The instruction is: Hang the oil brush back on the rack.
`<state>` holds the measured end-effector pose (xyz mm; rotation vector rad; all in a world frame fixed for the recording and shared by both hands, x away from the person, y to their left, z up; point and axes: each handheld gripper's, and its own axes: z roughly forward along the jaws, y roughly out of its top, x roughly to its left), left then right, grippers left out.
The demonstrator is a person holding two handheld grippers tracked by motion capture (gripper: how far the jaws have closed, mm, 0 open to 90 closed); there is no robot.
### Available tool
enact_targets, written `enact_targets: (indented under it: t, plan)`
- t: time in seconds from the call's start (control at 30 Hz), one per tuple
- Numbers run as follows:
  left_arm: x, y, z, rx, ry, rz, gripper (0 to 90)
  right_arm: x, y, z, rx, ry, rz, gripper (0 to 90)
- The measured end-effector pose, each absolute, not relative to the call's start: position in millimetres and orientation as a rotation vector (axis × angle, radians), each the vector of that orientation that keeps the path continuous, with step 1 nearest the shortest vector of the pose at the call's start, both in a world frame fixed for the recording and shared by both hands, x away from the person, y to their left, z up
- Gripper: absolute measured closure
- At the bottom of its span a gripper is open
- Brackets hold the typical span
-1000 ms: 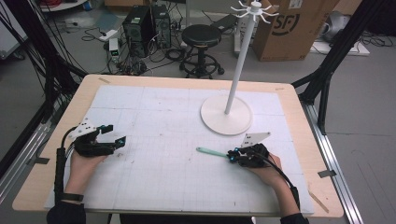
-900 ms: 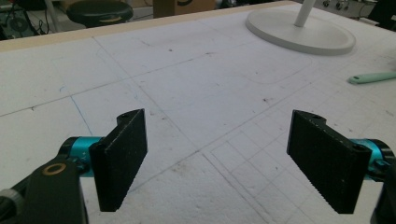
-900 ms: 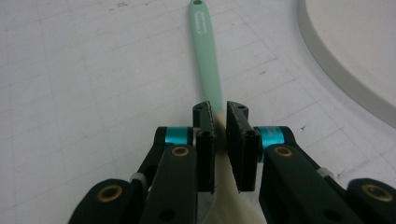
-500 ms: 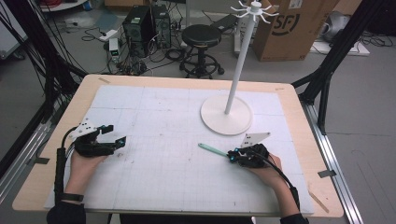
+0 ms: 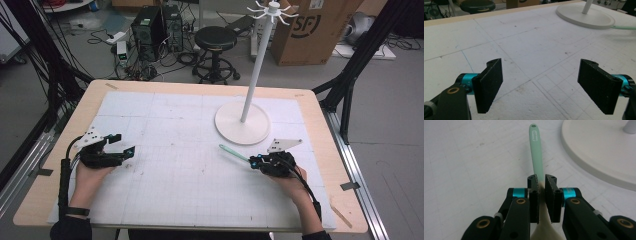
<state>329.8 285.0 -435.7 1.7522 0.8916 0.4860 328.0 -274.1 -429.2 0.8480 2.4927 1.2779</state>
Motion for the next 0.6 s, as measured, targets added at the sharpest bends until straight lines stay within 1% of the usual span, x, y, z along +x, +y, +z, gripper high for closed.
enact_targets:
  t: [0.27,0.6]
  plan:
    - [330.3,285.0,-437.3,1.752,0.895,0.478,20.8,319.2,-292.1,-400.3,0.953,2.348,1.374,82.9]
    - [332.0,284.5,-442.4,1.753,0.904,0.454,20.6,311.8,-311.7,-352.5,0.942,2.242,1.418,82.8]
